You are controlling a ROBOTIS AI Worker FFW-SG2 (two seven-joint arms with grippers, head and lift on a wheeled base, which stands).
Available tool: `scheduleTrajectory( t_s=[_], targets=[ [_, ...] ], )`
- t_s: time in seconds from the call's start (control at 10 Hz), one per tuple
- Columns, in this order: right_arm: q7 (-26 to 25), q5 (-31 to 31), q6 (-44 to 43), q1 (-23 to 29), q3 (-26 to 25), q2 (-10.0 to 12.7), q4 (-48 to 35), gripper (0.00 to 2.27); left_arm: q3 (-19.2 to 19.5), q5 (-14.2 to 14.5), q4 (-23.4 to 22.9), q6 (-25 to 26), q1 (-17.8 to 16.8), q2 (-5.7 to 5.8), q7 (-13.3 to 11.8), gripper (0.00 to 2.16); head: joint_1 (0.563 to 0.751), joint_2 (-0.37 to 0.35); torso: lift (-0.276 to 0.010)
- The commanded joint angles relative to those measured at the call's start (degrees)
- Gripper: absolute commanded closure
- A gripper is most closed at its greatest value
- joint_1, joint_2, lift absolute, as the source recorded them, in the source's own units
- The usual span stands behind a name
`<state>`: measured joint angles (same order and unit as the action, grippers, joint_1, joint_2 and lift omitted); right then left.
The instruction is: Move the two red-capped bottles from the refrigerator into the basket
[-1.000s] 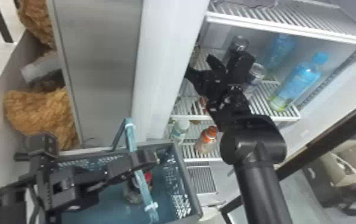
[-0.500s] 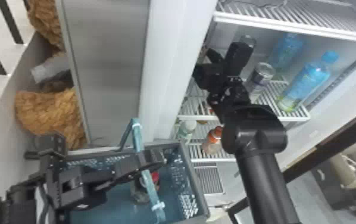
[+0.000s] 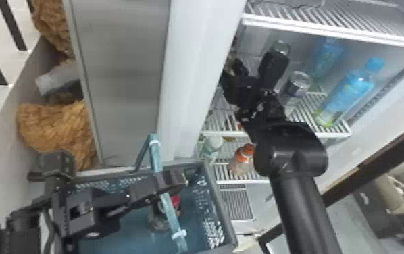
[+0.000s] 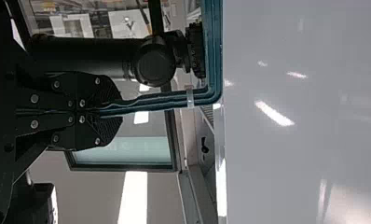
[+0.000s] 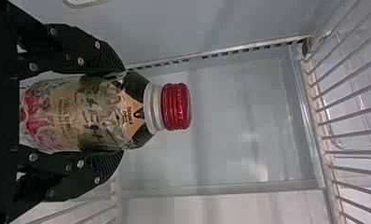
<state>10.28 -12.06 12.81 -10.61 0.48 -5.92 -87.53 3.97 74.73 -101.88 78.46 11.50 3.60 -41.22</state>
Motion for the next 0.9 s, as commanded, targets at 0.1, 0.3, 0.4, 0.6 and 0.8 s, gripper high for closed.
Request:
scheduleTrajectory(
  t_s=[0.1,0.3,0.4,0.6,0.8],
  targets=[
    [0.0,-0.39,-0.02,2.59,-0.02,-0.32,-4.93,1.27,-0.2,0.0,0.0,0.0,-0.26,0.0,0.0,1.2,0.695,-0.259,0.0],
    [0.0,-2.45,0.12,7.09,-0.02,-0.76,-11.26,1.27,-0.2,0.0,0.0,0.0,-0.12,0.0,0.0,1.2,0.695,-0.26,0.0],
    [0.0,-3.25,2.37,9.76,-0.13,-1.12,-15.48,1.27,-0.2,0.0,0.0,0.0,-0.26,0.0,0.0,1.2,0.695,-0.26,0.0],
    [0.0,-4.73,5.89,15.25,-1.73,-1.64,-23.78,1.27,-0.2,0.0,0.0,0.0,-0.12,0.09,0.0,1.2,0.695,-0.261,0.0],
    [0.0,-5.65,9.83,20.73,-3.67,-2.17,-31.23,1.27,-0.2,0.0,0.0,0.0,-0.12,0.09,0.0,1.2,0.695,-0.274,0.0]
  ],
)
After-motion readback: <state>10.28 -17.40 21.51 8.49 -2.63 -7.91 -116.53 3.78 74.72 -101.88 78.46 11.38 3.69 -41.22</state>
